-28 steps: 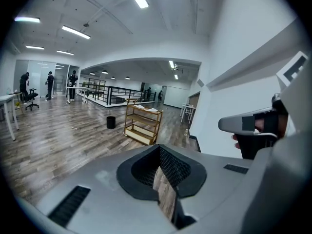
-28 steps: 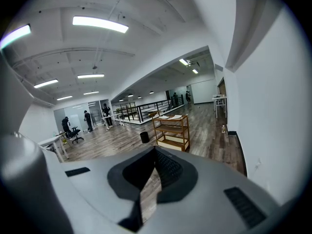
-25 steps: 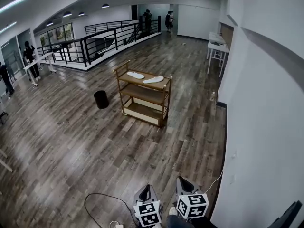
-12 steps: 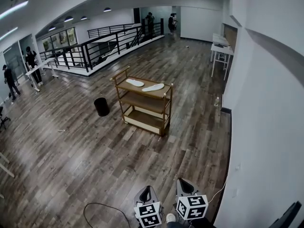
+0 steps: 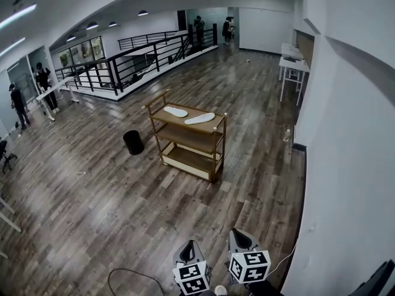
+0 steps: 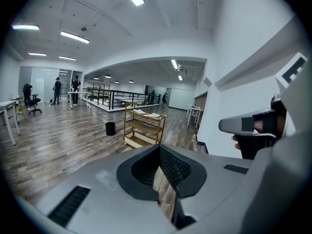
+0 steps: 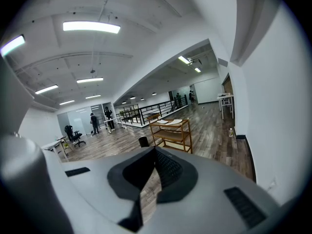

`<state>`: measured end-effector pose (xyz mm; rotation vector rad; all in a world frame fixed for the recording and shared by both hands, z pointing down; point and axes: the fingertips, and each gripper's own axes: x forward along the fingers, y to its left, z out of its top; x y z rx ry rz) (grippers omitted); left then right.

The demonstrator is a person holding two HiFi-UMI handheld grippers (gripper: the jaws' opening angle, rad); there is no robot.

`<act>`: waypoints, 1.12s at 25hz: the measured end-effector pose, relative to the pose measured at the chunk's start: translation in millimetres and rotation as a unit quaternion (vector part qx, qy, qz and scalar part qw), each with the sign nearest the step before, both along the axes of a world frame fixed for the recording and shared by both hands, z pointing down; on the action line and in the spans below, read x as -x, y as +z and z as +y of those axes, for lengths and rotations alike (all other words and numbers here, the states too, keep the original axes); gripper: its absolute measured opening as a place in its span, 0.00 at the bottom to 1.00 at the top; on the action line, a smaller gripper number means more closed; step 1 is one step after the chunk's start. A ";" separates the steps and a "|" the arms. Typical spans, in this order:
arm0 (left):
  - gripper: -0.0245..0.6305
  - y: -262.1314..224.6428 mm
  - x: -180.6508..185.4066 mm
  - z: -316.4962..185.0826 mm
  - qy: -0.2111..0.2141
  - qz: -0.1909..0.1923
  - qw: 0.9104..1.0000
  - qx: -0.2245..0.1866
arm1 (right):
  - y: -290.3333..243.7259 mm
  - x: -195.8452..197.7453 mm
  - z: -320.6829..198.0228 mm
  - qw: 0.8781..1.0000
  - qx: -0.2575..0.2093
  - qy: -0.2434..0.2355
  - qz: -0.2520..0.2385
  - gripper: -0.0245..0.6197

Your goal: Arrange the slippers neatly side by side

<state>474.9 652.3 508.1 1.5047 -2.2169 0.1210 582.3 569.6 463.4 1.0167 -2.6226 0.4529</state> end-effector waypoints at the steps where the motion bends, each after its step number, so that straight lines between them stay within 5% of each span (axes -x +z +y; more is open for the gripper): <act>1: 0.04 -1.6 4.5 -3.7 -0.003 -0.002 1.000 0.001 | -0.2 4.2 -4.1 1.000 0.001 -0.003 -0.001 0.04; 28: 0.04 11.3 163.8 -166.8 0.020 0.007 1.000 -0.010 | 12.0 163.6 -155.6 1.000 -0.011 0.015 0.014 0.04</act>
